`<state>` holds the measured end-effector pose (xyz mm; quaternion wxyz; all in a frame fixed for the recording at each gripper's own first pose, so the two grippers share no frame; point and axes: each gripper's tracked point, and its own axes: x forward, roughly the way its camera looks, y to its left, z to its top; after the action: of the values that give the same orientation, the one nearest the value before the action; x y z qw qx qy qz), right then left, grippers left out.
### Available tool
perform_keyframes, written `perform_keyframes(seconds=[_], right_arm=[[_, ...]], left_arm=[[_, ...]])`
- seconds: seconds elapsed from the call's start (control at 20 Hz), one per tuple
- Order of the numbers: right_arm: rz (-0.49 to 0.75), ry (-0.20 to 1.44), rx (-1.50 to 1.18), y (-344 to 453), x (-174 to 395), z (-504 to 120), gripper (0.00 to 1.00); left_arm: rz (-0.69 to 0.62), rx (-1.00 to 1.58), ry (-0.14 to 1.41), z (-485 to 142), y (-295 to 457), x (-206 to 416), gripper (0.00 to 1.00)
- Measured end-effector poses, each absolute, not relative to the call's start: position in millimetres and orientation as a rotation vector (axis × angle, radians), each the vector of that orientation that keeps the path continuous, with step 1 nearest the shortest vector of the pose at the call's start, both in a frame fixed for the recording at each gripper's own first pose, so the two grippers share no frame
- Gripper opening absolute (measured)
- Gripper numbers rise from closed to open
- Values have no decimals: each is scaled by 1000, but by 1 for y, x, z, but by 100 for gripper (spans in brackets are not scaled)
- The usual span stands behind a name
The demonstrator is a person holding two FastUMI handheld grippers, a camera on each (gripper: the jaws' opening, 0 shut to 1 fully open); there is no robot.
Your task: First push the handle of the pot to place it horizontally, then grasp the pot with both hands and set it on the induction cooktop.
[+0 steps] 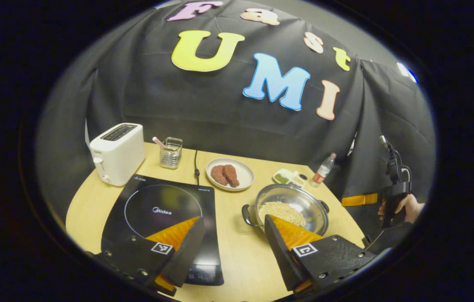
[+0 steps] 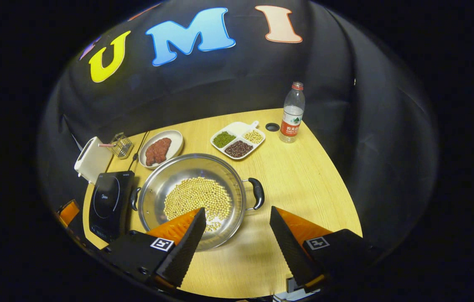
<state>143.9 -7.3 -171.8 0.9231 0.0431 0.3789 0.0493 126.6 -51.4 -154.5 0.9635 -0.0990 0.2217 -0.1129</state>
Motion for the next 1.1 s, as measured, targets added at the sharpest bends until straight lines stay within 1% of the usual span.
perform_keyframes(seconds=[0.3,0.45,0.65,0.8,0.85,0.9,1.1], right_arm=[[114,772,54,-22,179,-184,98],[124,776,32,-32,199,-198,98],[165,819,-7,-38,217,-227,98],[191,846,9,-33,226,-244,98],[205,856,23,-30,229,-249,94],[210,863,25,-30,232,-255,98],[220,905,40,-32,240,-277,98]], left_arm=[[-277,-172,534,-175,-90,179,87],[-277,-200,595,-199,-111,198,88],[-281,-159,662,-232,-127,226,87],[-284,-171,728,-262,-136,242,88],[-280,-175,746,-271,-138,246,88],[-278,-182,763,-280,-141,250,88],[-276,-186,830,-312,-152,258,88]])
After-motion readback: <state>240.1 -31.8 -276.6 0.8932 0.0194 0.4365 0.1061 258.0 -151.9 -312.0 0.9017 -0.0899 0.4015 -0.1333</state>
